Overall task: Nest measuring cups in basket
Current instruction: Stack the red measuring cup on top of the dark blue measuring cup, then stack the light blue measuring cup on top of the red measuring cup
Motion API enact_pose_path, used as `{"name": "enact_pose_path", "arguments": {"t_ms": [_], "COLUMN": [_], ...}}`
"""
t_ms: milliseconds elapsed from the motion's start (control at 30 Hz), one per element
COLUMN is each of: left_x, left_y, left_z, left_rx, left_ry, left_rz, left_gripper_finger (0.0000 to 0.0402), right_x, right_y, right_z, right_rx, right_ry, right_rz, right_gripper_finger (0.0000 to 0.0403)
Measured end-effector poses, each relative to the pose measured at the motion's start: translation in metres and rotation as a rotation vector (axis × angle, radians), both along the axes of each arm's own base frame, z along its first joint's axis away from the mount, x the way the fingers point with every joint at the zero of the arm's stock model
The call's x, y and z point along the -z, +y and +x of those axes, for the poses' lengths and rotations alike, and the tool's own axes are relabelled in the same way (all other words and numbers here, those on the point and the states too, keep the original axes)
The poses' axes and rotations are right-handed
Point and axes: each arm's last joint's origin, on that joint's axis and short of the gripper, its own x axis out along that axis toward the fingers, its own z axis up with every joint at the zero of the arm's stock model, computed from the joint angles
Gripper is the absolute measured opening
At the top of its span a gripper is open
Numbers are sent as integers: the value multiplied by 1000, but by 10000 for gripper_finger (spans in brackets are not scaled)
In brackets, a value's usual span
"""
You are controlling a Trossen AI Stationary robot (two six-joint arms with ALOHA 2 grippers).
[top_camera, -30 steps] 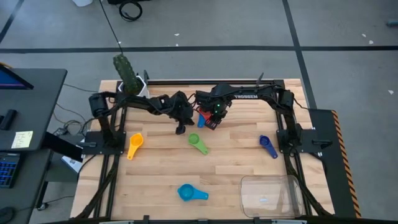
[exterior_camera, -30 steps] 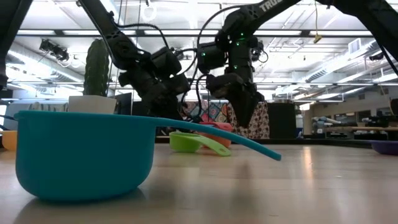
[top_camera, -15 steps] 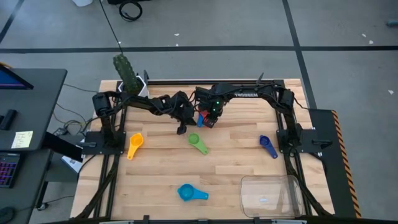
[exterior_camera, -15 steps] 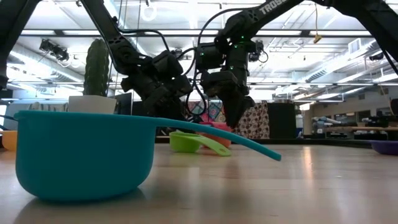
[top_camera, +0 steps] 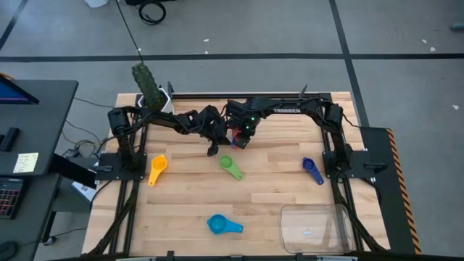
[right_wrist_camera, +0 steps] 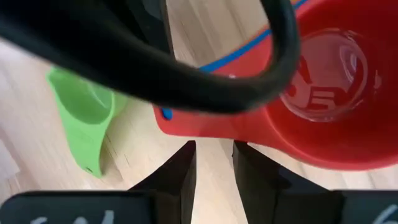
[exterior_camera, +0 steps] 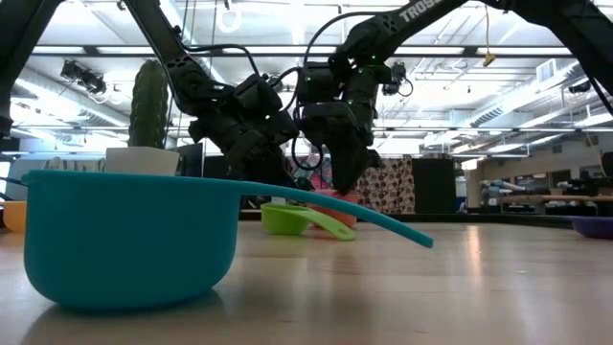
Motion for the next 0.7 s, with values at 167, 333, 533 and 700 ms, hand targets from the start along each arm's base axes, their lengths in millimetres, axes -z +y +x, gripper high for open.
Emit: {"name": "enact_pose_path", "arguments": {"t_ms": [167, 333, 533, 700], "left_x": [2, -7, -54, -95], "left_y": [2, 14, 21, 4], "left_z": [-4, -22, -53, -73], "left_rx": [-13, -96, -168, -215], "left_ry": [42, 145, 161, 137], "left_rz": [-14, -50, -63, -54], "left_gripper_finger": [5, 6, 7, 7], "right_x": [-2, -32, -95, -136], "right_y": [2, 8, 18, 34], "right_z": [-7, -23, -55, -83], "right_rx": [-1, -14, 3, -34], "right_ry": [58, 74, -39, -124], "right_rz": [17, -35, -140, -200], "right_gripper_finger": [110, 110, 110, 110]}}
